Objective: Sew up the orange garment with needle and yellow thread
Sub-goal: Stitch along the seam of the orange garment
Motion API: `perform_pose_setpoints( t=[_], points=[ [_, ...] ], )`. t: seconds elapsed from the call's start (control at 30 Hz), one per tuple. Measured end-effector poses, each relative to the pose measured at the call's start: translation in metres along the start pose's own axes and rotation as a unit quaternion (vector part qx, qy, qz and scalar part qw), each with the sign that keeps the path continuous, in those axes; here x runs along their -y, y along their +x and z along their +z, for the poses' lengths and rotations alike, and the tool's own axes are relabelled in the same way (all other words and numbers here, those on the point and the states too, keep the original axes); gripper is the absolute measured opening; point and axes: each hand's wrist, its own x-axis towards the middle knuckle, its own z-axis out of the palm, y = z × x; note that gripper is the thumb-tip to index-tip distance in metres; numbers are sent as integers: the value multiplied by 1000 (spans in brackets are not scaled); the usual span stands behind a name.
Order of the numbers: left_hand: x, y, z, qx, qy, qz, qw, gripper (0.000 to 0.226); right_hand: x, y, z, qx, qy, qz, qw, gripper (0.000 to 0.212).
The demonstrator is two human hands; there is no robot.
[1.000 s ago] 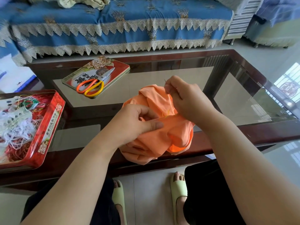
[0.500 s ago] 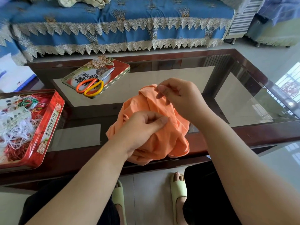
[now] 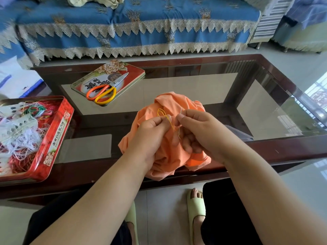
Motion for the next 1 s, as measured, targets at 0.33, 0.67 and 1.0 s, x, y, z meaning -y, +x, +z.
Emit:
perform_pose_setpoints(
  t=[0.33,0.67,1.0],
  points=[
    [-6,-1,0,21,-86,-32,996,21,-6,-8,6,-50,-31,15,998,28],
    [-7,-3,0,-15,-35,50,998,9,-13,-10,2,-120,-148,-57,980,25],
    [-5,0,0,-19,-30,74,997,17,-15,-9,2,-127,-187,-60,972,23]
  ],
)
